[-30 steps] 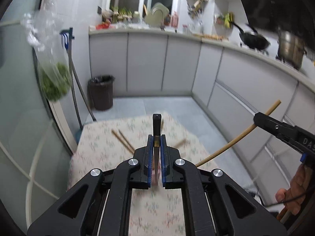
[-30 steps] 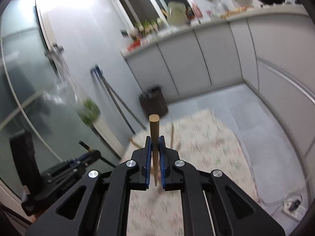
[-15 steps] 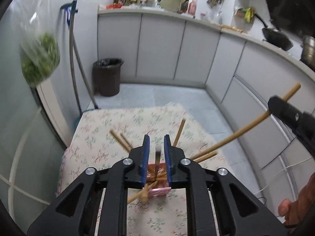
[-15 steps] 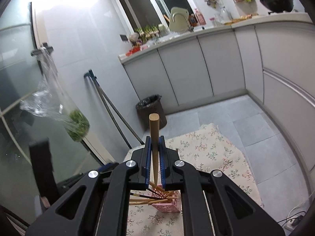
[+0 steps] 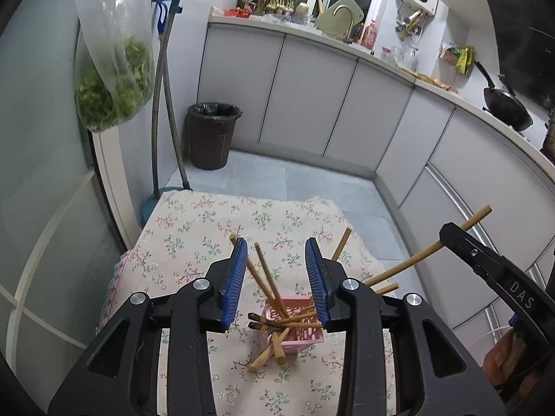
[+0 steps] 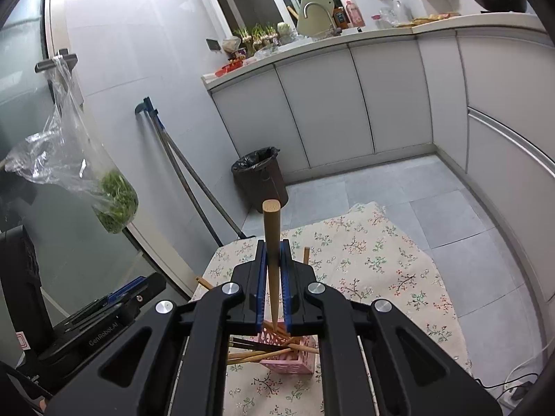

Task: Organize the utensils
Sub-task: 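Lower both held chopsticks into the pink holder and open both tools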

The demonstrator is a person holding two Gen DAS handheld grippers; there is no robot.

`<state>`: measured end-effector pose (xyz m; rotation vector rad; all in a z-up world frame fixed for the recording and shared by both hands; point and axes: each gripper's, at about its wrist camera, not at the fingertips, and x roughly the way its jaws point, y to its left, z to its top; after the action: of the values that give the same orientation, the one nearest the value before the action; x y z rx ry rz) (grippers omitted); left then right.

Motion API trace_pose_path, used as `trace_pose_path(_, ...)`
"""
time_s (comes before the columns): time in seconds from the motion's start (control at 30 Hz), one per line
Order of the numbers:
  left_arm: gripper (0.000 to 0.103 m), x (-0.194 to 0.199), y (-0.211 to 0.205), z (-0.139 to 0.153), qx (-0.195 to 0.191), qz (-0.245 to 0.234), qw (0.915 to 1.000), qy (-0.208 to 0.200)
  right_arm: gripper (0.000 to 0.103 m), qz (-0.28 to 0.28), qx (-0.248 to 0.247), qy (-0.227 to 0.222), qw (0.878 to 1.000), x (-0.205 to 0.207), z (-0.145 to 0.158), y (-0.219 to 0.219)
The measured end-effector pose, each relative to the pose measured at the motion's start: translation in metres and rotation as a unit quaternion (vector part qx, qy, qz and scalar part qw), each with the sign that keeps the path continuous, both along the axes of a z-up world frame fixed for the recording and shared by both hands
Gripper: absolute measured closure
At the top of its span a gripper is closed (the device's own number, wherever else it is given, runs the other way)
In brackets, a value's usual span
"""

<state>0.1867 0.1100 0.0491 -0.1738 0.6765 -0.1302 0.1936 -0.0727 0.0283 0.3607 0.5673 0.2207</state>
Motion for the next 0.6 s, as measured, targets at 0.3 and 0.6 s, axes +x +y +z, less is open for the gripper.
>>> trace_pose_path(0.3, 0.047, -0.002, 0.006, -0.004, 0.014, 0.024, 0.9996, -0.008, 0.073, 0.0, -0.022, 0.043, 0.999, 0.017, -0.034, 0.016)
trace_pose_path(0.6, 0.026, -0.019, -0.011, 0.0, 0.075, 0.045, 0.9952, -0.043, 0.065, -0.023, -0.051, 0.018, 0.998, -0.006, -0.021, 0.005)
